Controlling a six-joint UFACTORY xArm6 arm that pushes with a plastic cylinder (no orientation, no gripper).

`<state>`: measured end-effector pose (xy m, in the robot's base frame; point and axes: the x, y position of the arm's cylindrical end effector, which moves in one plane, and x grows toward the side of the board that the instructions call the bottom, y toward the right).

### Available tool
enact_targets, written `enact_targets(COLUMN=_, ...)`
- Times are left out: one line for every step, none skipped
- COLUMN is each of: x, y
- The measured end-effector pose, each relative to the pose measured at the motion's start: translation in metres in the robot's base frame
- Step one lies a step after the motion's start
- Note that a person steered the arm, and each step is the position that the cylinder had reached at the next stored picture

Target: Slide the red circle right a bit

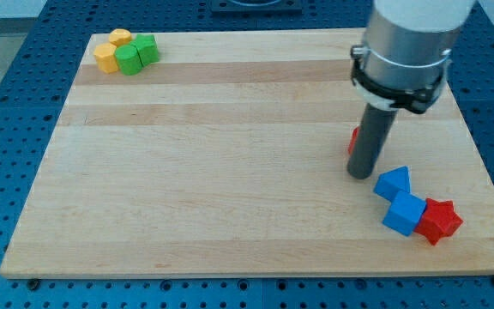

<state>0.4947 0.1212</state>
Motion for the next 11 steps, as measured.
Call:
enact_targets(x=-0.008, y=-0.019)
enact_targets(x=-0.039, y=-0.021)
enact_targets(x=-0.048, y=-0.015)
enact_targets(x=-0.048, y=0.004)
enact_targets(x=-0.048, y=0.022)
enact_targets(x=-0.048, y=0.039)
enact_targets(x=-0.048, y=0.058)
enact_targets(x=-0.048, y=0.071)
enact_targets(x=-0.048, y=0.076)
enact_targets(x=-0.048, y=0.087)
enact_targets(x=-0.052, y=0.095)
